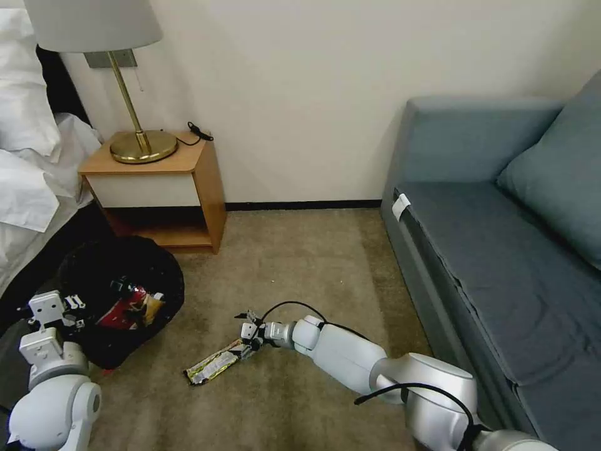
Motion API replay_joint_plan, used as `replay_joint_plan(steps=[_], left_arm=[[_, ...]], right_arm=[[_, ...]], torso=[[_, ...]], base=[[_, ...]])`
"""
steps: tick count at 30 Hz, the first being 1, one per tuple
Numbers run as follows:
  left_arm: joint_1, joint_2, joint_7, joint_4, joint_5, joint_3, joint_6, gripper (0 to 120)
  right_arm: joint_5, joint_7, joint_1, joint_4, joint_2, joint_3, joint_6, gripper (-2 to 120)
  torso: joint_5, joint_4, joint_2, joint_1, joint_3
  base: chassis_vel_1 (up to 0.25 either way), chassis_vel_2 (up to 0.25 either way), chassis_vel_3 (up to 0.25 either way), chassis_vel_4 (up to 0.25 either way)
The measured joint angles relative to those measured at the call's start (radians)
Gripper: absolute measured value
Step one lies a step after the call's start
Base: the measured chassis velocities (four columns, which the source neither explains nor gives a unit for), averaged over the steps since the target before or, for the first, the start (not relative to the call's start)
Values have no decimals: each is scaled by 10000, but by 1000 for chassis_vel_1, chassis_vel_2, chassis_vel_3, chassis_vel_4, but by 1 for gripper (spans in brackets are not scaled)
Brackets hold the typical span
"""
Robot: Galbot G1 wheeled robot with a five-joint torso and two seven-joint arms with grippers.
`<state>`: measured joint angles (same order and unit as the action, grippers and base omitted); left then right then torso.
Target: Pick up the trash bin, then pick up the garbage on the floor and place it into the trash bin.
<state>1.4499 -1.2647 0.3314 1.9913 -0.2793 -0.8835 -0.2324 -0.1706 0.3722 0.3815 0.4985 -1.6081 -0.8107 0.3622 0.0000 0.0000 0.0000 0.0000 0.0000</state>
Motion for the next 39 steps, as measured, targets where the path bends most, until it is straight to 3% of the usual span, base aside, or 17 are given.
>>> replay_joint_plan(steps=[39], left_arm=[[-102, 100, -158, -1, 122, 145, 94, 4]], right_arm=[[-37, 256, 211, 117, 0, -44, -29, 100]], torso=[[-1, 0, 0, 0, 0]], base=[[0, 0, 0, 0]])
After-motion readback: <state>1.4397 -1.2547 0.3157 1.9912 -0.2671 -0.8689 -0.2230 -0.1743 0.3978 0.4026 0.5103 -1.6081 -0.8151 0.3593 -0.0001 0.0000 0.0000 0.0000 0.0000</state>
